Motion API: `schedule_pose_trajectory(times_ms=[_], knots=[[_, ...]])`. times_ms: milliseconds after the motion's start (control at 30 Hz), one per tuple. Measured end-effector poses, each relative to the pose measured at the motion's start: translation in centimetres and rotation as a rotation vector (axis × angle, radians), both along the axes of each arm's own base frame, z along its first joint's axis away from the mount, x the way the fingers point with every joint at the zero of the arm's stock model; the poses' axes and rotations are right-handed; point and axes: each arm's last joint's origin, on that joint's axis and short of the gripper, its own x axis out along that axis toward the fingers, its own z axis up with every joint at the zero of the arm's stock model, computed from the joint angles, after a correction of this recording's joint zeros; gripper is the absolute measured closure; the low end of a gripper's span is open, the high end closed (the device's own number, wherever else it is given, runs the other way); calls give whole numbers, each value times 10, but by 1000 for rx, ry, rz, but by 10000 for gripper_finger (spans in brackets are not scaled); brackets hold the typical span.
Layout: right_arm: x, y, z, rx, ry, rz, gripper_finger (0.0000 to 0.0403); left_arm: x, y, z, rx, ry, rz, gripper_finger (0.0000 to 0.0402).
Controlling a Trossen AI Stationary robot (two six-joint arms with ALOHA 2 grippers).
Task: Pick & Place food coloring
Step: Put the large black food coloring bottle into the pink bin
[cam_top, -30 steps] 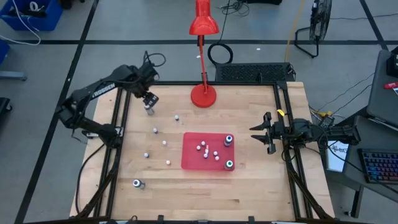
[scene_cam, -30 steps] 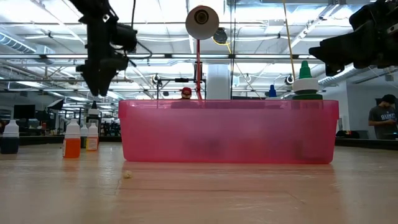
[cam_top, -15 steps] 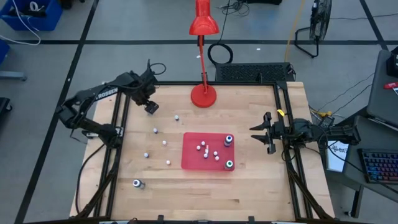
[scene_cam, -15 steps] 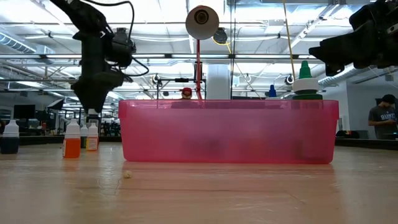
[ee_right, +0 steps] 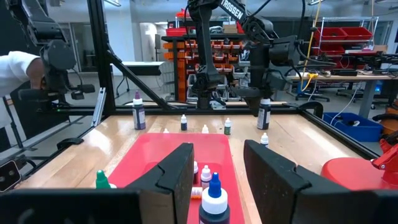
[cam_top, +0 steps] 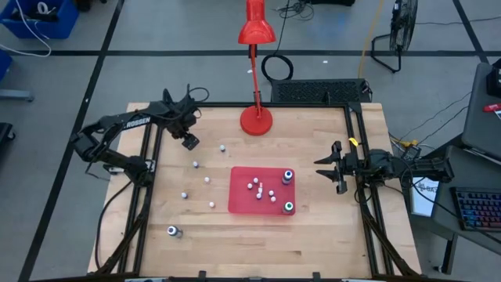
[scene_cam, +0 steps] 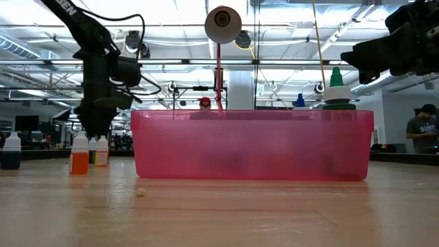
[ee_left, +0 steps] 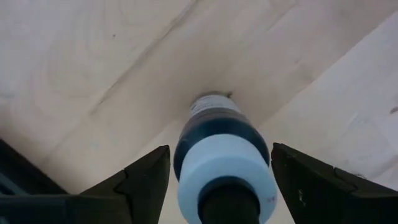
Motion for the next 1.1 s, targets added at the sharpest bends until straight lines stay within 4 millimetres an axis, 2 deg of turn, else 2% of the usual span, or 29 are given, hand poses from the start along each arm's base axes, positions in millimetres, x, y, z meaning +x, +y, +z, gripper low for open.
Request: schedule_pose_trajectory(times_ms=[500, 700, 833, 1033, 1100], knots=[[0, 0, 0, 0, 0, 0, 273, 3, 4, 1, 44, -32, -35, 128], [0, 0, 0, 0, 0, 0, 273, 1, 6, 1, 124, 53, -18, 132], [0, 0, 0, 0, 0, 0, 273, 1, 7, 1, 141, 73, -21, 162], [0, 0, 0, 0, 0, 0, 273, 3, 5, 1, 100, 18, -77, 259], [0, 0, 0, 0, 0, 0, 273, 5, 4, 1, 95, 16, -92, 264]])
